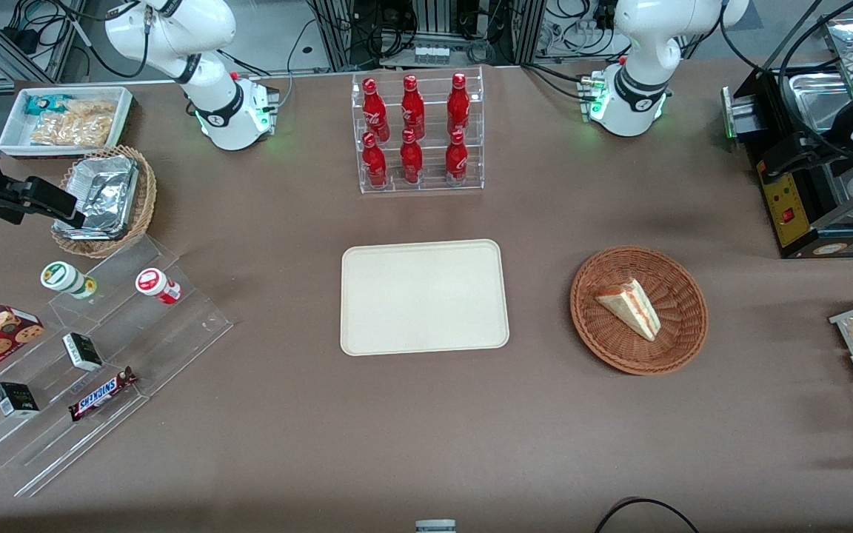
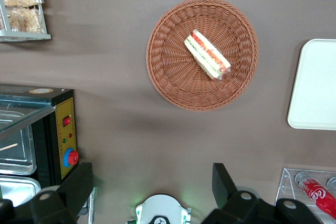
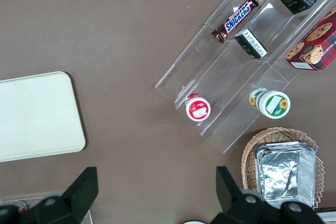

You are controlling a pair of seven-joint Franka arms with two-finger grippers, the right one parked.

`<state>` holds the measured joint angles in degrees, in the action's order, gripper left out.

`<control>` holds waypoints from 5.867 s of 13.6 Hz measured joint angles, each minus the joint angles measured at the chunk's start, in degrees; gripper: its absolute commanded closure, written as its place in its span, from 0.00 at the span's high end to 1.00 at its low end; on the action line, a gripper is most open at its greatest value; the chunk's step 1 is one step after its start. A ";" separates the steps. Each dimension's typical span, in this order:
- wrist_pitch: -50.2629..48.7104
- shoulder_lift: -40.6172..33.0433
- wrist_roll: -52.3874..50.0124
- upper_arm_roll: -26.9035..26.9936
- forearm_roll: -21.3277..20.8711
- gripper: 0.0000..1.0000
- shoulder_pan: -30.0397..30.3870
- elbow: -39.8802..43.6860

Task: Place sandwich from basket to tray
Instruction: 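Move the left gripper over the wrapped sandwich in the wicker basket, then lower the left gripper and grasp the sandwich by its crust edge, then lift the sandwich and carry it over the cream tray, then lower the sandwich onto the tray and open the left gripper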

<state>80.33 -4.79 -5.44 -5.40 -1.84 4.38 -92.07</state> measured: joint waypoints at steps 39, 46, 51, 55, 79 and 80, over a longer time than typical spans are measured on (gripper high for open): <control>62.82 21.12 -47.93 -1.56 0.06 0.20 -8.99 -35.30; 52.84 17.78 -47.11 -1.42 0.03 0.18 -8.99 -29.57; 33.77 16.15 -46.44 -1.83 0.02 0.17 -14.91 -12.73; 33.77 20.44 -47.19 -2.11 0.07 0.17 -26.02 -9.17; 49.98 46.23 -43.78 -2.05 -1.52 1.00 -46.29 3.41; 49.98 46.24 -43.76 -2.05 -1.54 1.00 -46.29 3.61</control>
<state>130.31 41.45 -49.20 -7.45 -3.38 -41.92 -88.46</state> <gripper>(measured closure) 0.511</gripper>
